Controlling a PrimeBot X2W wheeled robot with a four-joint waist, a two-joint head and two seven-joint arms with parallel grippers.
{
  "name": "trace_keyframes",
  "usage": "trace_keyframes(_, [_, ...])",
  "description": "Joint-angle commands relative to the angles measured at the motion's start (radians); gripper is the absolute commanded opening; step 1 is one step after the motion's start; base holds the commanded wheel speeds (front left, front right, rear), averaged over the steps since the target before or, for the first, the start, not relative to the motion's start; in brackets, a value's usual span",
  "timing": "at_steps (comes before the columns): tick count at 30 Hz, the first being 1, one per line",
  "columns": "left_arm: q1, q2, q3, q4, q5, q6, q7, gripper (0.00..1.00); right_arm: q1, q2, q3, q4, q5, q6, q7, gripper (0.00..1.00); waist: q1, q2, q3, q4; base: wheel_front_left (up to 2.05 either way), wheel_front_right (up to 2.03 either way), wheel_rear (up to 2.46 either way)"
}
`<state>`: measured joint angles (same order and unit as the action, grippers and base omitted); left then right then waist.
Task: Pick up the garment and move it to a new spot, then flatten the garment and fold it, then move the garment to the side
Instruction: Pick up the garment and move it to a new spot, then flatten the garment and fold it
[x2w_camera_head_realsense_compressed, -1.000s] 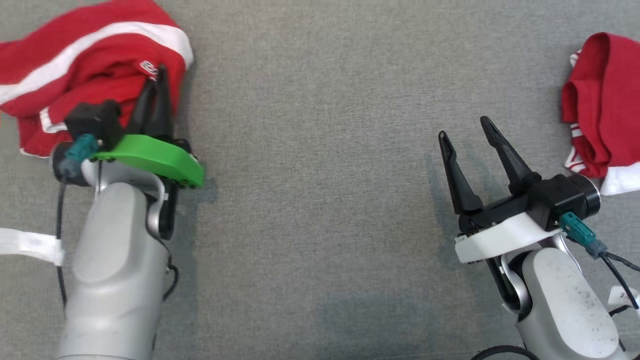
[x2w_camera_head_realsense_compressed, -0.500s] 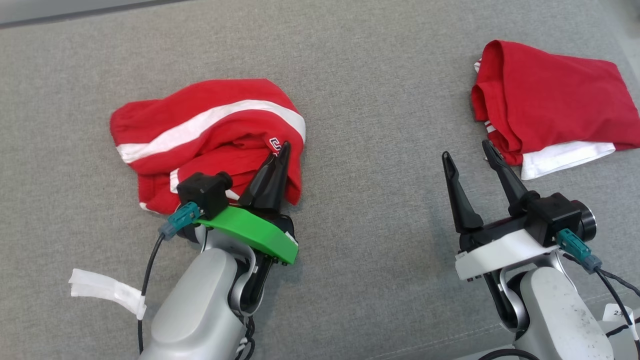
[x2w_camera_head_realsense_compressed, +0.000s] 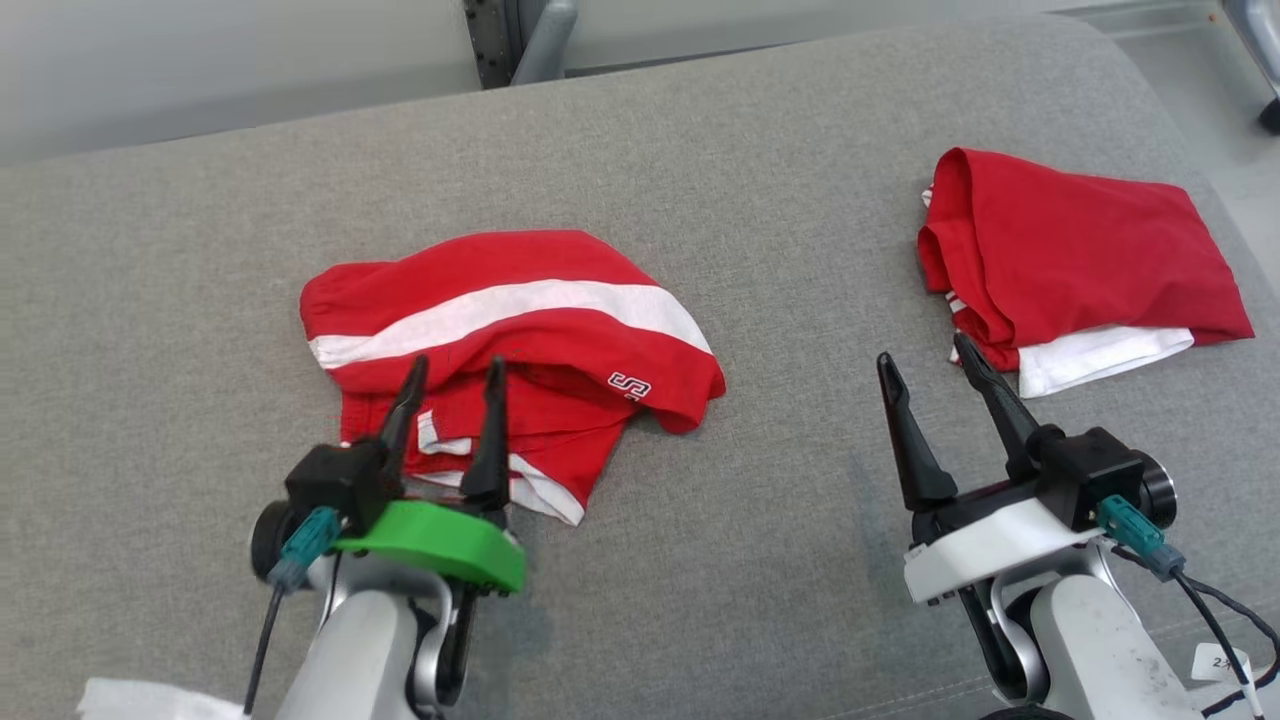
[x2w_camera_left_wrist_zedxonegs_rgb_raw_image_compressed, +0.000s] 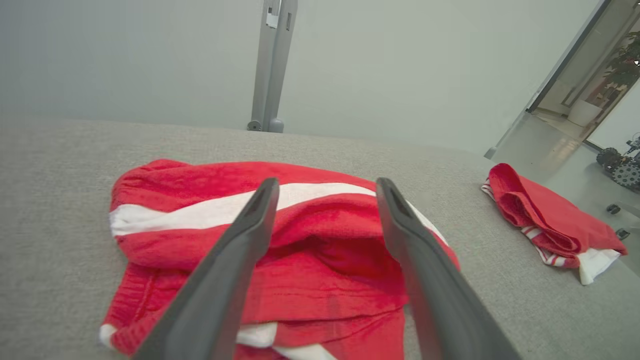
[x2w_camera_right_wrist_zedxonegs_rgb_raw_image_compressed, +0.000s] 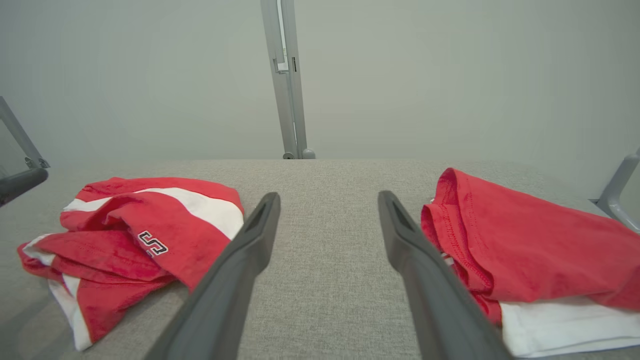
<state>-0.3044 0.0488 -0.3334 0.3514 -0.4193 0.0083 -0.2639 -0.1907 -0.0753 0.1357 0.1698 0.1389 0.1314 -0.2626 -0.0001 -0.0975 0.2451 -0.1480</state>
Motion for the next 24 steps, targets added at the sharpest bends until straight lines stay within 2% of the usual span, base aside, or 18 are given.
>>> trace_keyframes(1, [0.050,0.004,0.037,-0.013,0.030,0.008,0.000,1.00,0.020,0.000,-0.003,0.003,-0.002,-0.002,-0.002,1.00,0.0001,0.0001,-0.044,0.018,0.00,0.00,0.00])
trace_keyframes(6, [0.160,0.003,0.166,-0.076,0.136,0.001,0.000,1.00,0.056,0.006,-0.014,0.007,-0.004,-0.002,-0.002,1.00,0.0001,0.0001,-0.090,0.029,0.00,0.00,0.00])
trace_keyframes(12, [0.278,0.003,0.263,-0.140,0.210,-0.014,0.000,1.00,0.100,0.010,-0.021,0.009,-0.009,-0.002,-0.002,1.00,0.0001,0.0001,-0.132,0.032,0.00,0.00,0.00])
trace_keyframes(17, [0.350,0.003,0.296,-0.186,0.225,-0.008,0.000,1.00,0.127,0.014,-0.026,0.012,-0.006,-0.002,-0.002,1.00,0.0001,0.0001,-0.149,0.030,0.00,0.00,0.00])
trace_keyframes(24, [0.381,0.003,0.288,-0.209,0.217,0.003,0.000,1.00,0.142,0.016,-0.030,0.016,-0.002,-0.002,-0.002,1.00,0.0001,0.0001,-0.146,0.037,0.00,0.00,0.00])
